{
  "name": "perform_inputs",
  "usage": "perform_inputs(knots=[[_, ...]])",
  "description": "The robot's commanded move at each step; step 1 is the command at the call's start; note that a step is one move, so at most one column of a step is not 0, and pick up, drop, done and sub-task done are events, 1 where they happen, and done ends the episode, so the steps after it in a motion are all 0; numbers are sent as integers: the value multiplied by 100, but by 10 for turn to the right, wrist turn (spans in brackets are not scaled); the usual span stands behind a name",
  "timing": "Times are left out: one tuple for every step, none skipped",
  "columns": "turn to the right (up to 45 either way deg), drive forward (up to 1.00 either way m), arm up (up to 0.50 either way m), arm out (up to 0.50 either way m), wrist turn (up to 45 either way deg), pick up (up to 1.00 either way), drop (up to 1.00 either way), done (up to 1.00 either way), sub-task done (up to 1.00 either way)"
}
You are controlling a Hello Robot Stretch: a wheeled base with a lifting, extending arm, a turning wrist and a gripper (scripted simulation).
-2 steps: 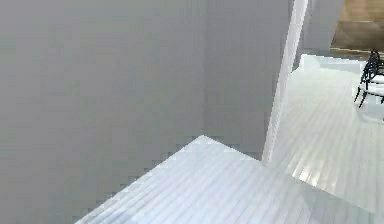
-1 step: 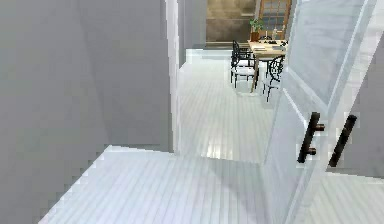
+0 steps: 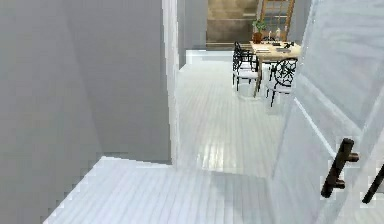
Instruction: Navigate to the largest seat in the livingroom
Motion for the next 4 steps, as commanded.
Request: perform_inputs(knots=[[90,0,0,0,0,0,0,0,0],[0,85,0,0,0,0,0,0,0],[90,0,0,0,0,0,0,0,0],[0,90,0,0,0,0,0,0,0]])
